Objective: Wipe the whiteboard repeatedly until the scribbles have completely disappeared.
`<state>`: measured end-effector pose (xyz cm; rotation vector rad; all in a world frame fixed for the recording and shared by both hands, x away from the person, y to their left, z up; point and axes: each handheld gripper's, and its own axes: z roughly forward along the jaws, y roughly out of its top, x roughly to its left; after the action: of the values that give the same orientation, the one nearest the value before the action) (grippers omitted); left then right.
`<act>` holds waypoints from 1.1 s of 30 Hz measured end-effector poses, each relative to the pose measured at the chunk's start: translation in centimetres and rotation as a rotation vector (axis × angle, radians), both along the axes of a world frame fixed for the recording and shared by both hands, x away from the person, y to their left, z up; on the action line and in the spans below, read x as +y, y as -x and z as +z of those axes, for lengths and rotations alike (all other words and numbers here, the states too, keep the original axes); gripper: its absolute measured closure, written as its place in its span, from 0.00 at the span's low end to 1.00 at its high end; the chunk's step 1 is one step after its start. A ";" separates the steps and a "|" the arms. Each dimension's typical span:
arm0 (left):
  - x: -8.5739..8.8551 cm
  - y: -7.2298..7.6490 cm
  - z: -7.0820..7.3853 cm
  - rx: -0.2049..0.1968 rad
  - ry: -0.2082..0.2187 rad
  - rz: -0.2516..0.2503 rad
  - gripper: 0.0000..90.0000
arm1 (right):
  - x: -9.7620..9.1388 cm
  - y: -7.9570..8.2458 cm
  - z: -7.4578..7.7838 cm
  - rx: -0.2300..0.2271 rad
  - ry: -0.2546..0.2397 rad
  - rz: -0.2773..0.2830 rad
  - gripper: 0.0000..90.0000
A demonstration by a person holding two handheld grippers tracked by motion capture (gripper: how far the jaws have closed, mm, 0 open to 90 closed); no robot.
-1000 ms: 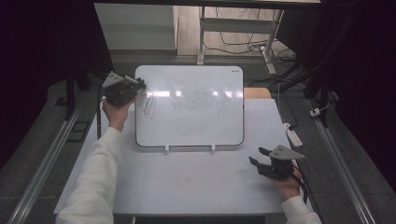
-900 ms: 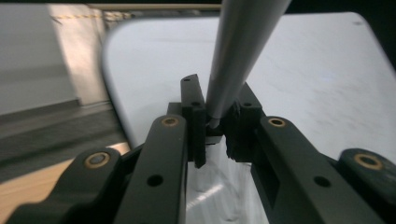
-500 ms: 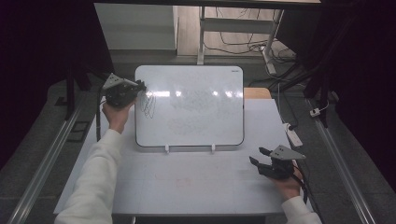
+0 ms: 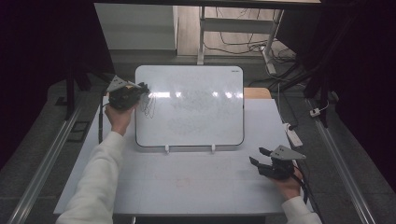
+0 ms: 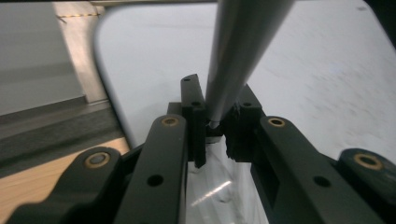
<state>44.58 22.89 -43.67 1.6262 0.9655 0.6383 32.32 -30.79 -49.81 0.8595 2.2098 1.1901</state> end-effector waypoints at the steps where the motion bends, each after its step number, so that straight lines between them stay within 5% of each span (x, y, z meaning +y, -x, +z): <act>1: -0.8 0.2 -0.3 -0.004 -0.015 -0.022 0.87 | 0.0 0.0 0.0 0.000 0.002 0.002 0.47; 4: -1.2 0.2 -0.2 -0.010 -0.037 -0.031 0.87 | 0.1 0.0 0.0 -0.001 0.007 0.002 0.47; 10: 2.5 -0.2 0.7 -0.011 0.000 0.076 0.87 | 0.0 0.1 0.1 -0.005 0.001 -0.001 0.47; 12: 2.0 0.0 0.5 -0.010 0.002 0.072 0.87 | 0.0 0.1 0.1 -0.005 0.001 0.001 0.47; 16: -1.1 0.2 -0.4 -0.006 -0.007 -0.021 0.87 | 0.2 0.0 0.0 0.002 0.006 0.004 0.47; 19: -3.2 0.4 -0.7 -0.016 -0.048 -0.062 0.87 | 0.2 0.1 0.0 -0.001 0.009 0.004 0.47; 22: -2.3 0.4 -0.2 -0.025 -0.061 -0.028 0.87 | 0.0 0.1 0.1 -0.003 0.003 -0.001 0.47; 27: 0.9 0.3 -0.1 -0.008 0.011 0.039 0.87 | 0.0 0.1 0.1 -0.003 0.003 0.002 0.47; 33: -2.8 1.1 -1.5 -0.014 -0.024 -0.059 0.87 | 0.3 0.0 -0.1 0.005 0.013 0.007 0.47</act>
<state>43.48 20.13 -45.13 1.6629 0.8995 0.6228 32.29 -30.50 -49.90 0.8509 2.2237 1.1763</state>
